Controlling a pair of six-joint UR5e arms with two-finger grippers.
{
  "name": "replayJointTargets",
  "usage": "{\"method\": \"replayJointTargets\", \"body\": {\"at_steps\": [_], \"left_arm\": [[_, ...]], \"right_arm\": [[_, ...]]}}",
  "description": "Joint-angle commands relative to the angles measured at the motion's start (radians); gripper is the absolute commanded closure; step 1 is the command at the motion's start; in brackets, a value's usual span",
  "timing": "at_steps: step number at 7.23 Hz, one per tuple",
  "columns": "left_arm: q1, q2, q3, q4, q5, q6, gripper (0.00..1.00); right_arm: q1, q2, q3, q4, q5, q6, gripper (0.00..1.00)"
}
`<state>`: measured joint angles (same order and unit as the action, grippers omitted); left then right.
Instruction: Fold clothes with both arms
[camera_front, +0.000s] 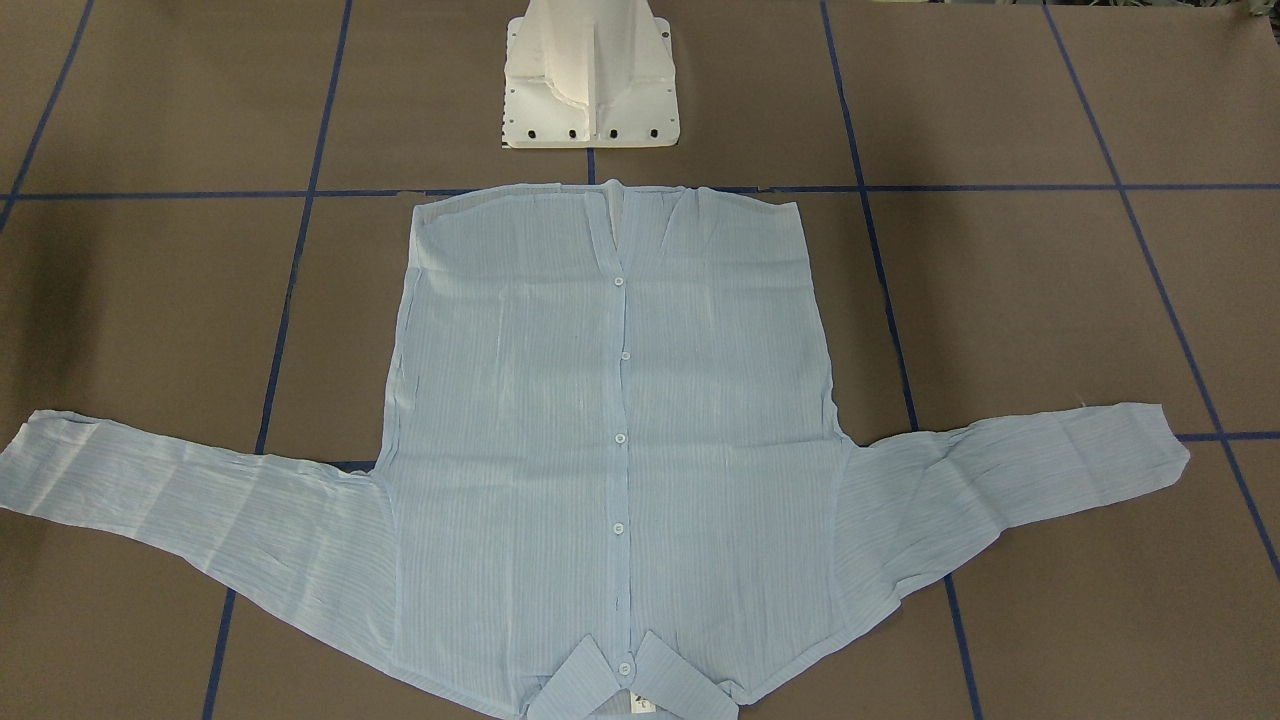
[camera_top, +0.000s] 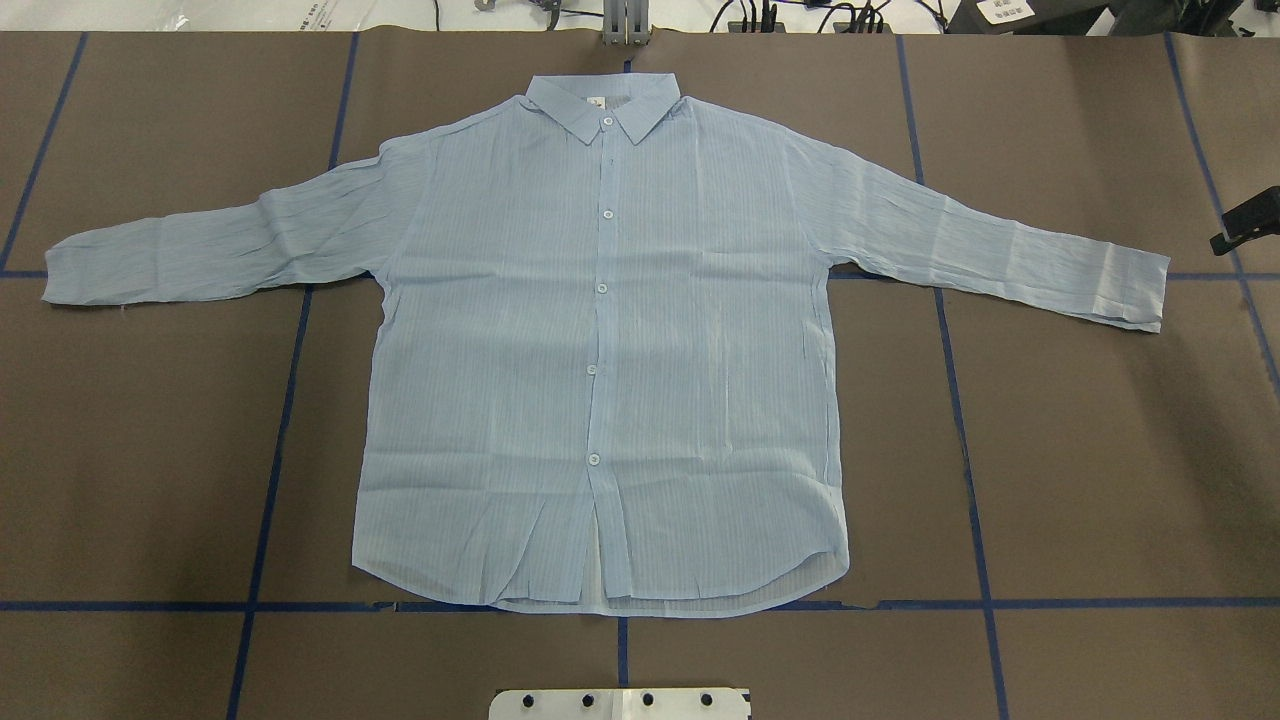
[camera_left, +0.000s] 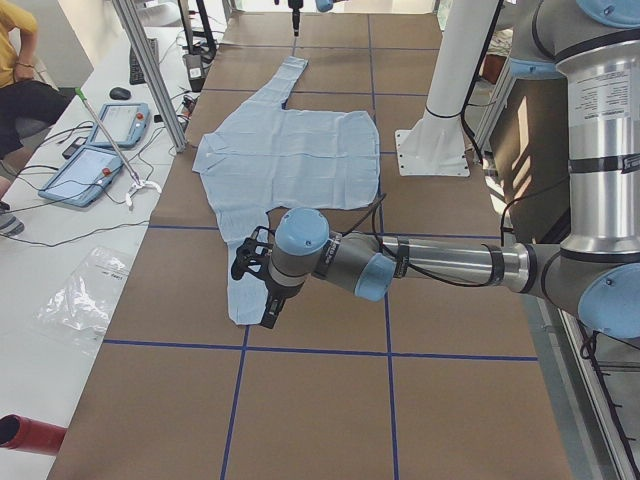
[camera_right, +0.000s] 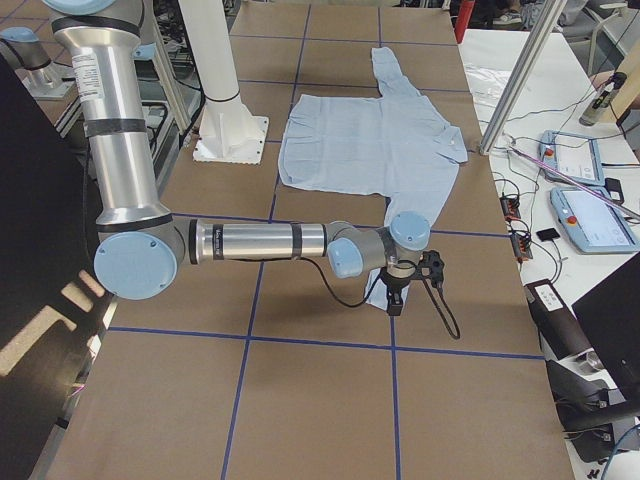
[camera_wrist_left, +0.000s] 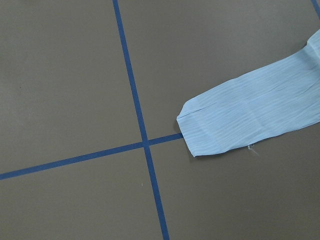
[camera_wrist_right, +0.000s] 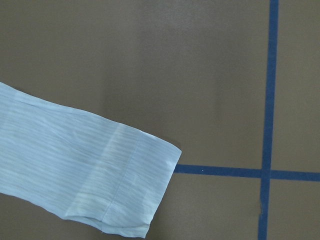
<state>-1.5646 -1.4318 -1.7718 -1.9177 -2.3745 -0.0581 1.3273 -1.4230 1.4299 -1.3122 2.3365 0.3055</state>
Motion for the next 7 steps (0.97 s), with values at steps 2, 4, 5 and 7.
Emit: {"method": "replayJointTargets", "body": {"at_steps": [2, 4, 5, 7], "left_arm": [[0.0, 0.001, -0.005, 0.0, 0.0, -0.002, 0.0], [0.0, 0.001, -0.015, 0.0, 0.0, -0.003, 0.0], [0.0, 0.001, -0.017, 0.0, 0.0, -0.003, 0.0], [0.0, 0.001, -0.017, 0.0, 0.0, -0.003, 0.0]], "right_arm": [[-0.045, 0.089, -0.254, 0.219, -0.017, 0.007, 0.12], [-0.068, 0.096, -0.27, 0.238, -0.057, 0.004, 0.13], [-0.074, 0.104, -0.272, 0.237, -0.075, 0.004, 0.13], [-0.095, 0.125, -0.307, 0.237, -0.074, 0.004, 0.13]]}}
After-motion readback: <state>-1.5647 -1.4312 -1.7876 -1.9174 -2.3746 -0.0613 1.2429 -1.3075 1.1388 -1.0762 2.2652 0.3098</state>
